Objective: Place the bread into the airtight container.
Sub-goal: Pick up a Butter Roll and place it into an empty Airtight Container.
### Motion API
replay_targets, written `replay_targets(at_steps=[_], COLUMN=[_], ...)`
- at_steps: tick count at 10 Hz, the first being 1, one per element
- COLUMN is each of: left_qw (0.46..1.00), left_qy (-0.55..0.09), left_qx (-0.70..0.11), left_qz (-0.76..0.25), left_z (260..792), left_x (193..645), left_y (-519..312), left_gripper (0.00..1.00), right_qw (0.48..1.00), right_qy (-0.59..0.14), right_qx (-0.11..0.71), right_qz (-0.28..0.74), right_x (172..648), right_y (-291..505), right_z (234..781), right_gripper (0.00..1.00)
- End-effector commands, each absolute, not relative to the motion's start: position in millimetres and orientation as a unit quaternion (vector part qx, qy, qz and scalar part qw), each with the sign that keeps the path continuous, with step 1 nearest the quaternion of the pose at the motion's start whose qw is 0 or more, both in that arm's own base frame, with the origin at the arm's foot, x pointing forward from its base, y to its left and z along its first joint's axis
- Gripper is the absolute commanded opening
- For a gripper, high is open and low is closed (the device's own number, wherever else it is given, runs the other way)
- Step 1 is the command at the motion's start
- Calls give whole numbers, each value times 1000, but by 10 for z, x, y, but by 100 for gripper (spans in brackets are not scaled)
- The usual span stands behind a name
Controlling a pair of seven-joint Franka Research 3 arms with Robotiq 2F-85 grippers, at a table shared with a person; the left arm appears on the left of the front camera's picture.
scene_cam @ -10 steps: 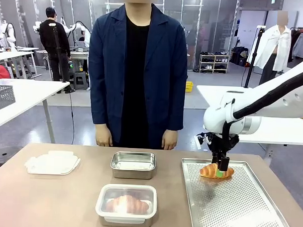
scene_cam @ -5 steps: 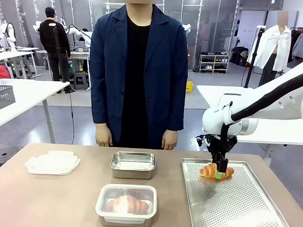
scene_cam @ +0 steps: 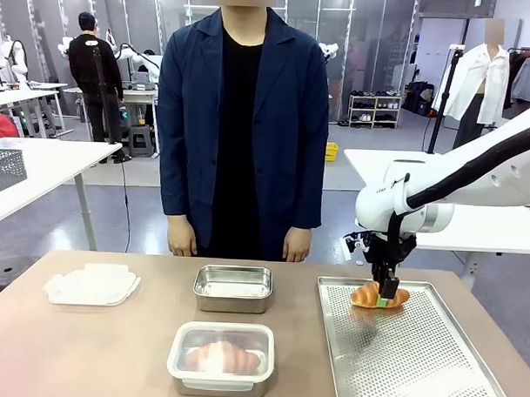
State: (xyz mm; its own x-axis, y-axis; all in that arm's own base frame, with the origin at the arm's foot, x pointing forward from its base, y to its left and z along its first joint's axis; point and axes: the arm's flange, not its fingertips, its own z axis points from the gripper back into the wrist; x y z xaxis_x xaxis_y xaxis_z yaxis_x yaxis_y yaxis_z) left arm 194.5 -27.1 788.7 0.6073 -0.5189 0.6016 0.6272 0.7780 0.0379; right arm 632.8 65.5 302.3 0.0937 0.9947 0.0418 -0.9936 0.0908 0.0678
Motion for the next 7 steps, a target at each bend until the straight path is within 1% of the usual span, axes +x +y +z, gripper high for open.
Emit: replay_targets(at_steps=[1,2,4,5,6,7], left_qw=[890,890,890,890,890,890], left_qy=[-305,-305,-305,-305,-305,-305], left_qx=[-86,-86,-86,-86,-86,-86], left_qz=[-328,-328,-328,-328,-328,-328], left_z=[7905,7905,7905,7905,7905,7905], left_x=[1946,1946,1946,1946,1946,1946], left_y=[-264,-264,-264,-264,-264,-264], left_gripper=[100,100,100,100,100,100], right_qw=[751,753,780,786,781,787], right_qy=[-3,-14,-12,-19,-20,-38], right_qx=[43,45,20,33,48,55], right_qz=[659,656,625,617,622,613], right_x=[6246,6207,6134,6147,6127,6133], right_y=[666,666,707,753,873,1031], right_z=[3294,3490,3973,4100,4180,4258], right_gripper=[51,51,51,51,51,51])
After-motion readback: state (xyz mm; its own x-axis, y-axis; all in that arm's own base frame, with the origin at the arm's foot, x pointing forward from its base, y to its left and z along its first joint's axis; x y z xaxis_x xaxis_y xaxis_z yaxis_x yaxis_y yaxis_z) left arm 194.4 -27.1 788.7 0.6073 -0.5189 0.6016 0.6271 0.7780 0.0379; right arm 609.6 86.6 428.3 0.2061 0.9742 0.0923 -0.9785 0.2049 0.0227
